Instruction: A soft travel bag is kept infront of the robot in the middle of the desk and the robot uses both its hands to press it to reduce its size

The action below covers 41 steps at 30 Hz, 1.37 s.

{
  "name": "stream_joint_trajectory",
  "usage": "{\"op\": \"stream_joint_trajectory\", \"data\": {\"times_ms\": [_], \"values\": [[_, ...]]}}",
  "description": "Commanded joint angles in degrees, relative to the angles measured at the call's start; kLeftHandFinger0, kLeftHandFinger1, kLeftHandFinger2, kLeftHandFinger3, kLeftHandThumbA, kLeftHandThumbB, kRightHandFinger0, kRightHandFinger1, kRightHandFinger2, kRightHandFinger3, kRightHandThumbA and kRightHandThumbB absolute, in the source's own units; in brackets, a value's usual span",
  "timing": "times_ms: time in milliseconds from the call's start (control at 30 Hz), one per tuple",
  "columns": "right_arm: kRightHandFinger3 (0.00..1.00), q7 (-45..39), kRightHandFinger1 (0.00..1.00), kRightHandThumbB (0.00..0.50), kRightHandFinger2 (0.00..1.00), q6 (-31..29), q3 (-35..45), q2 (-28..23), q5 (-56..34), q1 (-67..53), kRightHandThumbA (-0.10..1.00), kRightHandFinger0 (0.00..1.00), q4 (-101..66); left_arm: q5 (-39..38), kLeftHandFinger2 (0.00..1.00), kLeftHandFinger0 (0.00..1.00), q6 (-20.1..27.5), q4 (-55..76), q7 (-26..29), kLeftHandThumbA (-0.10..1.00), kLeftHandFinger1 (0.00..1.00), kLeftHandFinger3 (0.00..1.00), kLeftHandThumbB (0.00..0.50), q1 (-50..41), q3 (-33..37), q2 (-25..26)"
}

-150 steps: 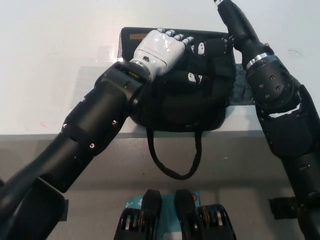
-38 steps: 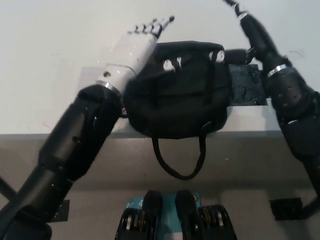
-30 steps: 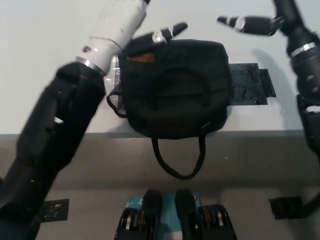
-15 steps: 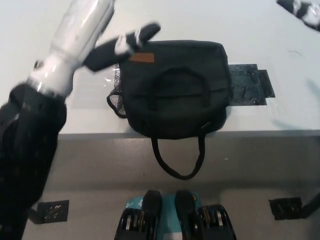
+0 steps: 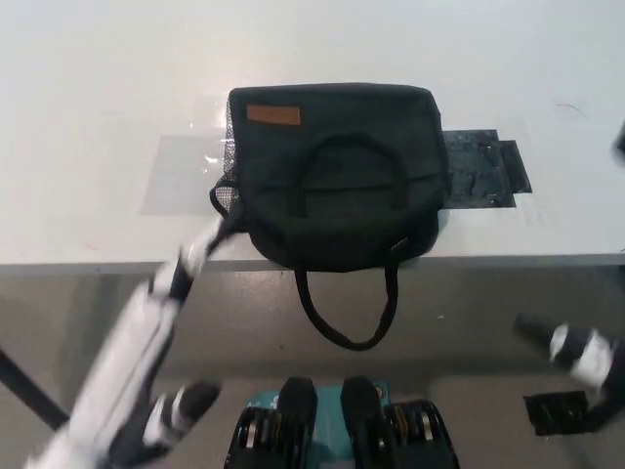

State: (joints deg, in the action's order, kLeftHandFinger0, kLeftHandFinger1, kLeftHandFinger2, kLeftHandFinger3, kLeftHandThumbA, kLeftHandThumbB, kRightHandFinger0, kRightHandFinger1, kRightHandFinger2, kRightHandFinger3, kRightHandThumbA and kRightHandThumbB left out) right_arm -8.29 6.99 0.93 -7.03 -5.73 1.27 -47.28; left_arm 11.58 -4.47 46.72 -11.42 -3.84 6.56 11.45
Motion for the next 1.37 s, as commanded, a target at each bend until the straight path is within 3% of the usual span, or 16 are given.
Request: {"op": "stream_joint_trajectory", "data": {"times_ms": [0,100,200,267,367,400,467,500,533,600,700,767,933,1067,1333], "values": [[1.00,-2.0,1.00,0.195,1.00,-15.3,-3.3,1.5,-1.1,-6.9,1.00,1.00,4.3,-11.3,1.00,1.00,13.4,-4.0,3.3,1.00,1.00,1.00,0.282,-8.3,-2.0,-0.3],[1.00,-1.5,1.00,0.185,1.00,-16.5,-4.3,2.8,-0.8,-10.0,1.00,1.00,9.6,-10.3,1.00,1.00,18.2,-11.3,2.9,1.00,1.00,1.00,0.263,-10.3,-2.1,-1.0],[1.00,-3.1,1.00,0.149,1.00,-19.3,-5.2,3.0,-4.9,-11.8,1.00,1.00,17.3,-8.4,1.00,1.00,20.6,-18.6,2.8,1.00,1.00,1.00,0.302,-11.4,-1.7,-1.9],[1.00,-2.4,1.00,0.173,1.00,-19.0,-5.1,3.4,-3.7,-12.7,1.00,1.00,19.8,-7.1,1.00,1.00,22.5,-22.1,3.2,1.00,1.00,1.00,0.308,-11.4,-1.6,-2.3],[1.00,-0.7,1.00,0.202,1.00,-22.2,-4.3,4.9,-1.4,-13.0,1.00,1.00,27.6,-6.6,1.00,1.00,27.6,-31.8,3.8,1.00,1.00,1.00,0.256,-9.6,-1.8,-3.2],[1.00,-0.7,1.00,0.193,1.00,-23.3,-4.2,5.0,-1.1,-12.6,1.00,1.00,29.6,-5.7,1.00,1.00,28.4,-33.6,4.3,1.00,1.00,1.00,0.266,-9.1,-2.0,-3.4],[1.00,-0.8,1.00,0.165,1.00,-26.5,-4.2,5.1,-0.4,-11.8,1.00,1.00,35.4,-3.8,1.00,1.00,28.8,-37.4,5.5,1.00,1.00,1.00,0.297,-8.1,-2.6,-3.9],[1.00,-0.8,1.00,0.165,1.00,-27.0,-4.2,5.2,-0.2,-11.6,1.00,1.00,36.3,-3.5,1.00,1.00,29.2,-38.0,5.7,1.00,1.00,1.00,0.297,-7.9,-2.8,-3.9],[1.00,-0.4,1.00,0.173,1.00,-27.5,-3.9,5.3,0.2,-11.1,1.00,1.00,39.3,-3.2,1.00,1.00,28.5,-39.7,5.9,1.00,1.00,1.00,0.327,-7.4,-3.0,-3.9],[1.00,-0.4,1.00,0.158,1.00,-28.3,-3.6,5.3,0.0,-10.6,1.00,1.00,42.4,-2.7,1.00,1.00,28.1,-41.5,6.1,1.00,1.00,1.00,0.326,-6.7,-3.3,-4.1],[1.00,0.4,1.00,0.194,1.00,-28.4,-3.2,5.2,1.1,-9.3,1.00,1.00,45.2,-1.5,1.00,1.00,27.0,-44.4,7.1,1.00,1.00,1.00,0.334,-5.6,-3.9,-4.4],[1.00,0.0,1.00,0.184,1.00,-28.2,-3.2,5.2,0.5,-7.9,1.00,1.00,47.5,-1.7,1.00,1.00,26.6,-46.9,6.9,1.00,1.00,1.00,0.351,-4.3,-4.3,-4.0],[1.00,-1.0,1.00,0.151,1.00,-27.9,-3.6,4.7,-0.3,-6.8,1.00,1.00,50.3,-2.5,1.00,1.00,25.3,-49.0,5.3,1.00,1.00,1.00,0.295,-3.2,-4.2,-2.8],[1.00,-1.6,1.00,0.142,1.00,-28.0,-3.9,4.5,-0.7,-6.4,1.00,1.00,51.3,-2.6,1.00,1.00,24.7,-48.9,4.9,1.00,1.00,1.00,0.319,-2.9,-3.9,-2.3],[1.00,-1.2,1.00,0.129,1.00,-27.6,-4.0,3.7,0.7,-5.6,1.00,1.00,50.8,-2.9,1.00,1.00,24.1,-49.2,4.7,1.00,1.00,1.00,0.295,-2.2,-3.7,-2.2]]}}
